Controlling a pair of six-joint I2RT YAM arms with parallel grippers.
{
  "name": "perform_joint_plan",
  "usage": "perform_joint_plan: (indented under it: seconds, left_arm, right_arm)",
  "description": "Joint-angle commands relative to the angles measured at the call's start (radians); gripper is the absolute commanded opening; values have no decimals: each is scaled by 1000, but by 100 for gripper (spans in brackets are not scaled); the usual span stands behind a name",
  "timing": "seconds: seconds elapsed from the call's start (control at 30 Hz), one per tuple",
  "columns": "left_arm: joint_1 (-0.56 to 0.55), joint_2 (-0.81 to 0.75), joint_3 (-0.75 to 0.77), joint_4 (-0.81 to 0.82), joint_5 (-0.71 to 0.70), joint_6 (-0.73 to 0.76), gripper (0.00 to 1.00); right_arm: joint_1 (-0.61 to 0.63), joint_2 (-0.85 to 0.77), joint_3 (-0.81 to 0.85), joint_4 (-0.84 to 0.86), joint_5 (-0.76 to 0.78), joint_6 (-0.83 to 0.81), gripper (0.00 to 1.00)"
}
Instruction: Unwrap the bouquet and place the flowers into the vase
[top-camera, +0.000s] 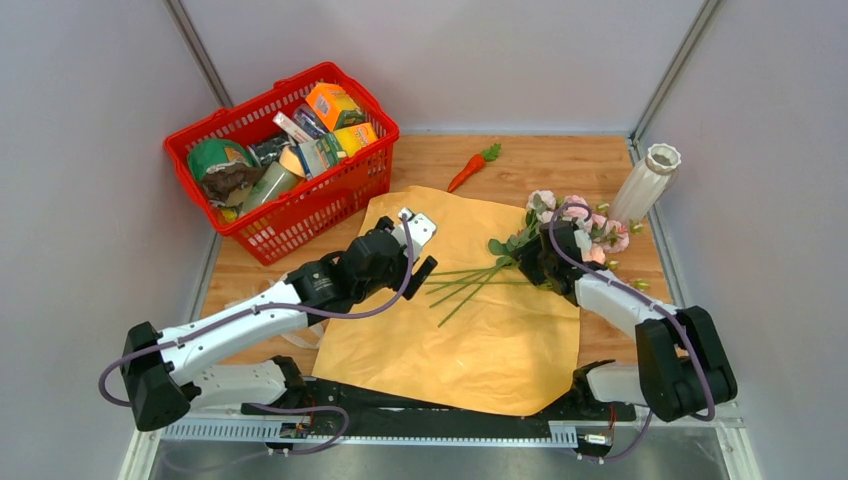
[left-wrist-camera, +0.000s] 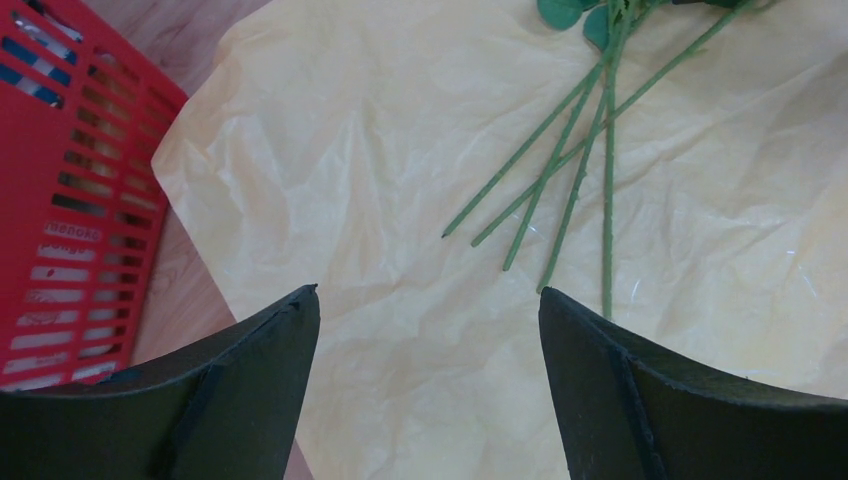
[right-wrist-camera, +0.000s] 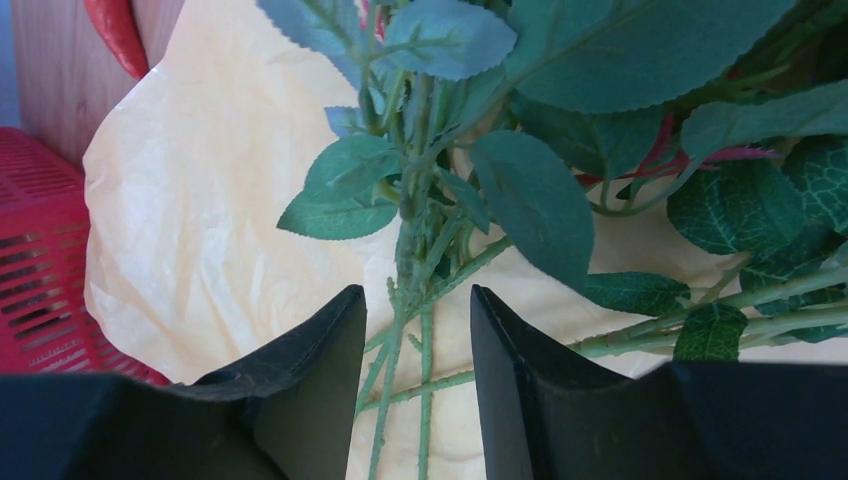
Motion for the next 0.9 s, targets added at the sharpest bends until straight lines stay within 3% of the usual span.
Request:
perform_joint_plan:
  seconds: [0.0,0.27,0.7,0.87]
  left_arm:
    - [0,-41,-10,11,-101,29,88]
    - [0,-100,-31,36,-205,43,86]
    - [0,-81,-16,14,-202,38,83]
    - [-2,-80,-16,13,-216,41,82]
  right_arm:
    - [-9,38,34,60,0,47,45]
    - [-22,91,75,65,14,53,40]
    - [-25,183,109,66,39,66,33]
    - [-22,191,121,66,25,48,21]
